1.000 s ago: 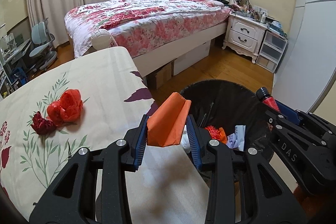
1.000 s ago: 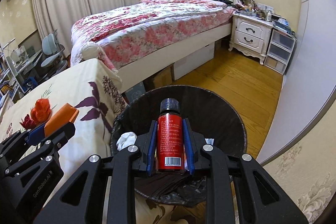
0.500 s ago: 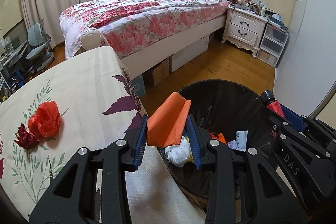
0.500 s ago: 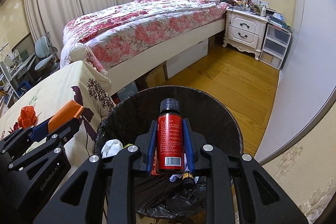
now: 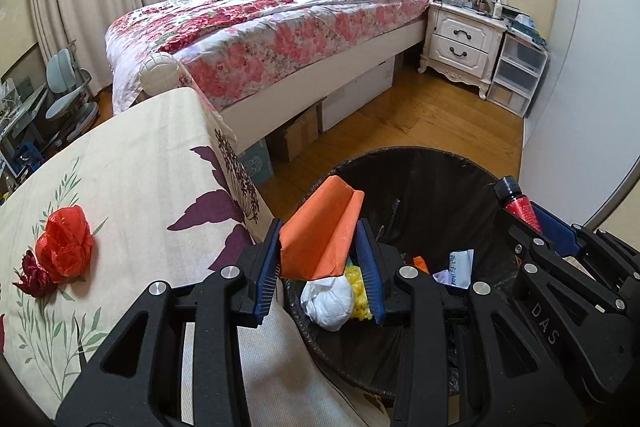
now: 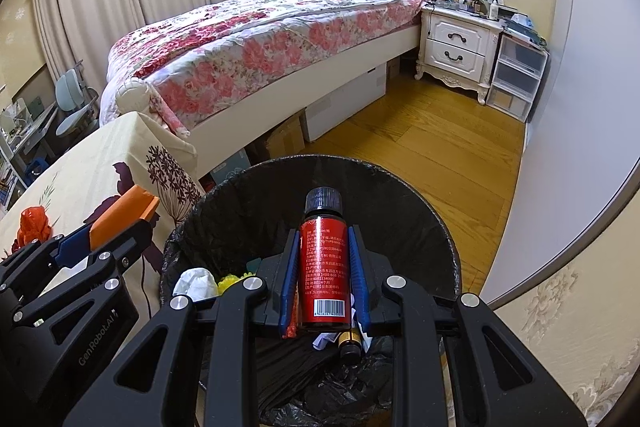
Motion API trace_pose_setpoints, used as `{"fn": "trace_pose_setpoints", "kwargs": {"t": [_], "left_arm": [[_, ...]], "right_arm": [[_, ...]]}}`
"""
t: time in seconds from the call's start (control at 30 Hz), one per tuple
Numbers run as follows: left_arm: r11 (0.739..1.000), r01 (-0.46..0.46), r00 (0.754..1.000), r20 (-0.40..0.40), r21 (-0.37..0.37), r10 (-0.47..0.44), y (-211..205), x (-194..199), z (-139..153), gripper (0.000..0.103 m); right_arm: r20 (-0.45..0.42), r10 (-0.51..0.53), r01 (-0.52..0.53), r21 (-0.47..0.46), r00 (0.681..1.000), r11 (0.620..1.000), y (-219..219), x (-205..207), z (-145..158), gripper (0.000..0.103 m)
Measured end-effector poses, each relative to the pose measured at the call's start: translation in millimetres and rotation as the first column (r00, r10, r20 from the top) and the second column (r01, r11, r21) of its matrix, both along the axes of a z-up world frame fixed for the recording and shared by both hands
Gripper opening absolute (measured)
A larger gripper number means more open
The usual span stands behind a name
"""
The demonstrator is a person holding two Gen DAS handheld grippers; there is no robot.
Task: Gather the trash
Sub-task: 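Open the right gripper over the bin while the left gripper releases the orange foam, then move both tools back over the red bags on the bed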
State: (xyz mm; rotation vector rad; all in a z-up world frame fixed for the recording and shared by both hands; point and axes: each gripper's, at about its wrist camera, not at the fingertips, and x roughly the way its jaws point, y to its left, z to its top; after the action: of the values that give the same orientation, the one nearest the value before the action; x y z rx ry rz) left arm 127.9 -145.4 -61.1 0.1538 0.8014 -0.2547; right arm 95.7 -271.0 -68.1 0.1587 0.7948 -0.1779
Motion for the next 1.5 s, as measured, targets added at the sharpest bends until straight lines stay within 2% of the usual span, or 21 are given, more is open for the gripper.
{"fn": "trace_pose_setpoints", "kwargs": {"t": [0.17, 0.3, 0.37, 0.43, 0.5, 0.57, 0.7, 0.83, 1.13, 1.5], "left_arm": [[1.0, 0.007, 1.0, -0.007, 0.006, -0.007, -2, 1, -1, 0.038], [1.0, 0.007, 1.0, 0.01, 0.014, -0.007, -2, -1, 0, 0.056], [1.0, 0.009, 1.0, 0.012, 0.016, -0.009, -2, -1, 1, 0.057], [1.0, 0.006, 1.0, 0.015, 0.016, -0.007, -2, -1, 1, 0.062], [1.0, -0.002, 1.0, 0.024, 0.013, 0.002, 1, -1, 3, 0.073], [1.0, -0.01, 1.0, 0.029, 0.007, 0.009, 4, -2, 5, 0.078], [1.0, -0.023, 0.999, 0.039, 0.006, 0.023, 11, -5, 10, 0.083], [0.999, -0.032, 0.999, 0.035, -0.003, 0.032, 19, -8, 14, 0.086], [0.998, -0.069, 0.996, 0.056, 0.011, 0.068, 39, -24, 22, 0.09], [0.994, -0.107, 0.992, 0.069, -0.026, 0.108, 70, -37, 35, 0.09]], "right_arm": [[-0.001, -0.006, 0.006, -0.006, 1.0, 1.0, -1, 1, 0, 0.025], [0.0, -0.012, 0.012, -0.014, 1.0, 1.0, -3, 0, 0, 0.025], [0.004, -0.016, 0.016, -0.02, 1.0, 1.0, -3, -1, 1, 0.029], [0.013, -0.022, 0.022, -0.029, 1.0, 0.999, -3, -3, 3, 0.038], [0.022, -0.026, 0.027, -0.041, 0.999, 0.999, -2, -5, 6, 0.042], [0.028, -0.03, 0.031, -0.052, 0.999, 0.998, -1, -7, 8, 0.045], [0.036, -0.035, 0.038, -0.064, 0.999, 0.997, 1, -10, 12, 0.055], [0.045, -0.042, 0.045, -0.068, 0.998, 0.997, 3, -14, 15, 0.063], [0.05, -0.03, 0.034, -0.079, 0.998, 0.996, 14, -21, 18, 0.073], [0.063, -0.001, 0.006, -0.077, 0.998, 0.997, 36, -32, 28, 0.076]]}}
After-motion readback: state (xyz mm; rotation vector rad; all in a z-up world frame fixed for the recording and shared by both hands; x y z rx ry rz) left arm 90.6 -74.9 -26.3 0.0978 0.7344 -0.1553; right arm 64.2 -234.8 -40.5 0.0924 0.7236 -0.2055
